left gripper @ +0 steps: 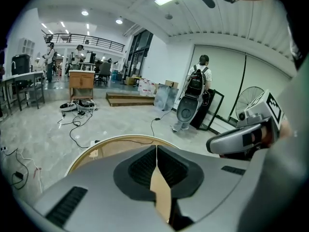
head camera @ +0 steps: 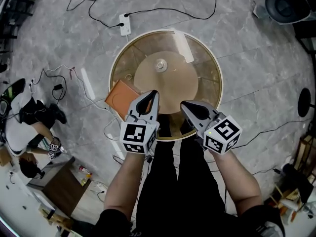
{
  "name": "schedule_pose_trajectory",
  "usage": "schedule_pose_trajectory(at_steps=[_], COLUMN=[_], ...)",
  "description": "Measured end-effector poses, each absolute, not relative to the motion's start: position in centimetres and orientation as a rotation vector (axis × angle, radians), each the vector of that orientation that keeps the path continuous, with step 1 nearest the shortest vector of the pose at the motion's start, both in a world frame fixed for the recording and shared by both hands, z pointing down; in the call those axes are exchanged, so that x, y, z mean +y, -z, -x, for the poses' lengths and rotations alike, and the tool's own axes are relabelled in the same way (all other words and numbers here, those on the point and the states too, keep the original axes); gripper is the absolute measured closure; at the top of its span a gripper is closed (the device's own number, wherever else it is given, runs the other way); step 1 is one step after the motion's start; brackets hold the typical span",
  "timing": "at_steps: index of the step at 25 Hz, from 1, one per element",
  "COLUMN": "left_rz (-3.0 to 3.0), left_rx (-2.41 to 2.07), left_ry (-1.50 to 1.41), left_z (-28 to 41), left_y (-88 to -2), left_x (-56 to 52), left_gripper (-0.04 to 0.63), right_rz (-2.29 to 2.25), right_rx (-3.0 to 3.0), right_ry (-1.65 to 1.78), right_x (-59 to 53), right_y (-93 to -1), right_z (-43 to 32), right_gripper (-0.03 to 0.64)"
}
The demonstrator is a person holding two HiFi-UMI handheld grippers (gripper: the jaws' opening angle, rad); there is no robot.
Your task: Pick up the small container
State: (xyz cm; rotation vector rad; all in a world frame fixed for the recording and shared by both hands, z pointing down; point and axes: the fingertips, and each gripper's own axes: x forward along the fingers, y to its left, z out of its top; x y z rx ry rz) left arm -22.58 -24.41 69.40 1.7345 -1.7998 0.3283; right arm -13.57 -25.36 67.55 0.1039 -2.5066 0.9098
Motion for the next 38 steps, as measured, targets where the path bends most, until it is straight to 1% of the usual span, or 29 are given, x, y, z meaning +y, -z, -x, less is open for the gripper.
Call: schedule_pose_trajectory(at_steps=[4,9,10,12,13,18,22,26,38], left_rz=[-1.729,-1.745,-1.751,-1.767,-1.777,-1.812,-1.818,-1.859,-1.839], left_rx=[-1.792,-1.789,-1.793,-1.800,-1.802,-1.796,-1.845,-1.857,-1.944], left_ry=[-0.321,-0.290,-0.290,-0.291,-0.285,-0.265,-0.315,-0.331,-0.410], left_z=[23.4,24.2,24.5,24.9,25.1,25.3,25.5,25.5,26.3], left_y=[-73.9,-76.9,-77.4,-78.7,-79.3,-83.2,-85.7,-86.3,-87.0], left_x=[-24.9,-25.9,-26.3,-27.1,-27.6,-29.5,-30.2,-32.1,-33.5], left_gripper=[0.575,0.574,0.558,0.474,0.446,0.400,0.321,0.272,0.267], right_rz=[-0.167,-0.144,-0.133,-0.120,-0.119,-0.148,-0.172,-0.164,-0.149], right_rx=[-2.468,-2.454,-2.455,-2.461,-2.467,-2.474,-2.481,-2.469,-2.455], right_ry=[-0.970,-0.959,-0.957,-0.965,-0.968,-1.000,-1.008,-1.024,-1.053], right_x=[-26.1,-26.6,-26.7,-26.8,-27.0,-28.1,-28.2,-28.5,-28.9], right_y=[-72.1,-74.4,-74.9,-75.8,-76.5,-80.8,-83.7,-85.4,-86.6], right_z=[13.8,13.6,13.5,13.2,13.1,12.9,12.8,12.9,12.2], right_gripper=[0.602,0.603,0.601,0.601,0.601,0.601,0.603,0.601,0.603])
